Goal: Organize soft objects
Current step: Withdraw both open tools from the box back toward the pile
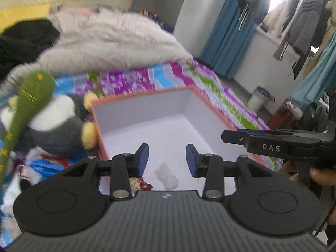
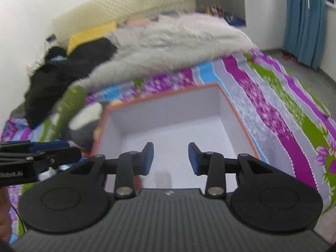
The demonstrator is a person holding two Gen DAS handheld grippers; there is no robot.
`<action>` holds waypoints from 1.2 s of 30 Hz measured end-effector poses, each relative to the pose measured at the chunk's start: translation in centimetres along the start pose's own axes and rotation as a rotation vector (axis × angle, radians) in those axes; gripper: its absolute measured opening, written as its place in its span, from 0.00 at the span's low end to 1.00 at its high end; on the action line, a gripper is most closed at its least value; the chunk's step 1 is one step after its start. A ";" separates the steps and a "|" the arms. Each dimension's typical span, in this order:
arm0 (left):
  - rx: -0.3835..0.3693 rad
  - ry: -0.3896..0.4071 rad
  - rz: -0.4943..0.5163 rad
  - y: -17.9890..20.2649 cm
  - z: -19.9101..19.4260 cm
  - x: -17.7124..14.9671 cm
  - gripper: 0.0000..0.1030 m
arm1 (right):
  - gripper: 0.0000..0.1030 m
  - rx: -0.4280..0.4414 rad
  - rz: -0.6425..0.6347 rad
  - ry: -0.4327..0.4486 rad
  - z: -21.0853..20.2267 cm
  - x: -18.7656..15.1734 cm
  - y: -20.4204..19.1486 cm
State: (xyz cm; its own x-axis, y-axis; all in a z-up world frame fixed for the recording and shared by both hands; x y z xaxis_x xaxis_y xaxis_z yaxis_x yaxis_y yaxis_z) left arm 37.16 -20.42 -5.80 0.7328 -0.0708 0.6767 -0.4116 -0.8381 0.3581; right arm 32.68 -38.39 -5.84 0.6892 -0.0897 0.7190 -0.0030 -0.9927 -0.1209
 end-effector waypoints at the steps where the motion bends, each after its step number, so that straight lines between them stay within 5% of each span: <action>1: 0.007 0.020 0.007 0.2 -1.2 0.0 0.44 | 0.38 0.012 -0.004 0.021 -1.0 0.1 -0.6; 9: 0.017 0.170 0.017 1.4 -11.0 -0.2 0.44 | 0.38 0.075 -0.055 0.196 -8.4 0.2 -5.2; 14: 0.058 0.236 0.024 1.5 -16.7 -1.9 0.44 | 0.38 0.115 -0.074 0.230 -11.3 -1.5 -7.8; 25: 0.175 0.285 -0.009 -0.7 -26.9 -8.9 0.44 | 0.38 0.173 -0.117 0.196 -13.8 -6.5 -13.0; 36: 0.306 0.299 -0.070 -3.6 -31.3 -16.5 0.44 | 0.38 0.237 -0.147 0.122 -14.3 -12.2 -16.6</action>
State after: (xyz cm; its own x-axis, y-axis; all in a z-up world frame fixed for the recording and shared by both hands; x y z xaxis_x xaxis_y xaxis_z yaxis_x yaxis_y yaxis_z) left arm 9.59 0.64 1.87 0.5453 0.1141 0.8304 -0.1536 -0.9603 0.2328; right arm 13.94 -22.00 -2.79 0.5773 0.0305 0.8160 0.2697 -0.9503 -0.1553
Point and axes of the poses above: each gripper's, at about its wrist camera, not at the fingertips, and z roughly the way its jaws point, y to its right, x to its top, the point moved 3 cm from there along z, roughly the way its jaws point, and after that the axes turned 7 degrees about -x, right-handed, at the moved point
